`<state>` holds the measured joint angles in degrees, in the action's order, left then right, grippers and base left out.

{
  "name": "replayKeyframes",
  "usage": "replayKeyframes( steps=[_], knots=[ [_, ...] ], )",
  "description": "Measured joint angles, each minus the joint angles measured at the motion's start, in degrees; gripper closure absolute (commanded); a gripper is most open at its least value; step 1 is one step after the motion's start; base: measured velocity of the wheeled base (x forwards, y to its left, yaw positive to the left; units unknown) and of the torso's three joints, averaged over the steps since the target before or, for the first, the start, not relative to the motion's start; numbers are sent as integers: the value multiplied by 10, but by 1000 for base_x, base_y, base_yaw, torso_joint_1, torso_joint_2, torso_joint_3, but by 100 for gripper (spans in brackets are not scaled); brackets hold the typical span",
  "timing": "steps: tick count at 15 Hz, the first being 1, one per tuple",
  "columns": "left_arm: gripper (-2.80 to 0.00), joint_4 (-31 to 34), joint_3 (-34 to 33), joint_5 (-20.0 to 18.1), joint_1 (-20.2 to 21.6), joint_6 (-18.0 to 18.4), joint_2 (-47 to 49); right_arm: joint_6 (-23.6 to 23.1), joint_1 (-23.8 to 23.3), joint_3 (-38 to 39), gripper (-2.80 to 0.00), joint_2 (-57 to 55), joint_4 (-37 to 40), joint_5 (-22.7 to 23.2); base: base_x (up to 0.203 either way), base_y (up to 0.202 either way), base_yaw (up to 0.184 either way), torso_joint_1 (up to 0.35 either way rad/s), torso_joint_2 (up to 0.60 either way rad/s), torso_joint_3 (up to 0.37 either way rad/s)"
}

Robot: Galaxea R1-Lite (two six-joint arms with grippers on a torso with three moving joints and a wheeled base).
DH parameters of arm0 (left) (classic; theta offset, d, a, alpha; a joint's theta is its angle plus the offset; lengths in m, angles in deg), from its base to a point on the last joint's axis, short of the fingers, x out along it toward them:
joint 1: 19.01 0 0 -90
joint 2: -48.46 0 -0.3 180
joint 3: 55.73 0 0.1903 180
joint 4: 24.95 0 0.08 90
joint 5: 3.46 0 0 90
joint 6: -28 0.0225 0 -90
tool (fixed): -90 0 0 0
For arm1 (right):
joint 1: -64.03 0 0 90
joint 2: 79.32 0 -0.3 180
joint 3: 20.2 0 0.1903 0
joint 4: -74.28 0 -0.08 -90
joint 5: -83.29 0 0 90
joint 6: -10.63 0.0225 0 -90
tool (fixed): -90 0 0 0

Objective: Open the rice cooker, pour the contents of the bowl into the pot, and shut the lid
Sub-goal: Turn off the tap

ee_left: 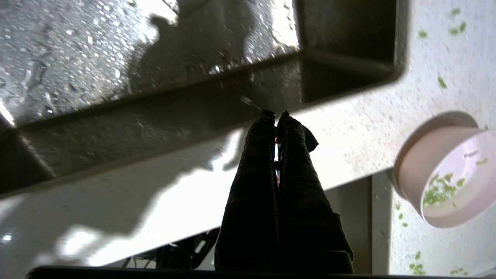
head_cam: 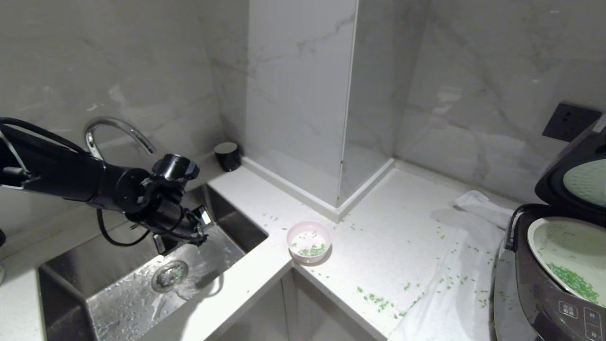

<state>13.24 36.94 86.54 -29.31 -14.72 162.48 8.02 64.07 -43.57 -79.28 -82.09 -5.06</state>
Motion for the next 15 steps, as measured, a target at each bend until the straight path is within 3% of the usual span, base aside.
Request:
replayKeyframes(
  steps=[7,15],
  knots=[
    [0,-18,-23,3,107,59,-6,0,0,0,0,0,0,0,0,0,0,0,0,0],
    [0,-18,81,5,197,83,72,0,0,0,0,0,0,0,0,0,0,0,0,0]
  ],
)
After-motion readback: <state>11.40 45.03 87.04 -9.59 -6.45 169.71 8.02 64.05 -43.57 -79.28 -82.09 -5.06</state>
